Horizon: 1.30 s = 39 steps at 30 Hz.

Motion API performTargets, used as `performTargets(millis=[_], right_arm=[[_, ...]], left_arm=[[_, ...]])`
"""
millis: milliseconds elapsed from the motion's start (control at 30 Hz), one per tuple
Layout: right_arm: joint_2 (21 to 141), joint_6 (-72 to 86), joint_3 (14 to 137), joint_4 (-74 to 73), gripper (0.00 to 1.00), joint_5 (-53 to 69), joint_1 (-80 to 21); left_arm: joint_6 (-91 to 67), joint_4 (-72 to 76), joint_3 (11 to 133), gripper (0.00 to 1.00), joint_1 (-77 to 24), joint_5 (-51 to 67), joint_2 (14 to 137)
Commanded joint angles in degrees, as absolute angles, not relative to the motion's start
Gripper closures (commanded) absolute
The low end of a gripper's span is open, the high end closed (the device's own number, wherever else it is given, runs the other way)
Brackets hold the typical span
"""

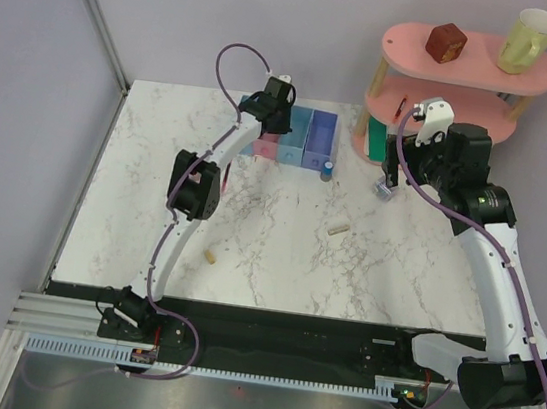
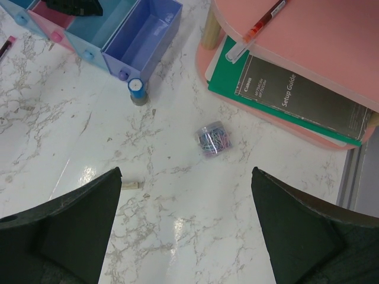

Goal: Sort the stationery into containers
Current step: Move the storage box to the center of the board.

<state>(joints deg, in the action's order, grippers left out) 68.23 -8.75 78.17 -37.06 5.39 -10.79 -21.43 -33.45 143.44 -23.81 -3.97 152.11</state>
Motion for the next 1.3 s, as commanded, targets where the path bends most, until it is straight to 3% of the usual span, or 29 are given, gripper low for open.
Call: performTargets(millis=[0,200,533,1267], right_arm=[[68.1,-7.9,78.7,-36.7,0.02,6.2,-11.1],[68.2,-8.0,78.7,-36.7,0.02,6.1,-11.1],[67.9,-8.0,79.4,-37.2,0.02,6.3,-11.2],[67.3,-7.8,80.4,-37.8,0.02,7.0,-11.3]], left_arm=[[-28.9,-34.7,142.9,0.98,-26.4,4.7,156.3],[-29.9,-34.9,139.4,0.98,-27.0,5.3,154.1],[-31.5,-35.2,121.7,0.98,-27.6,4.0,146.4],[-43.1,-36.5,110.3,0.98,-29.8,7.8,140.1]])
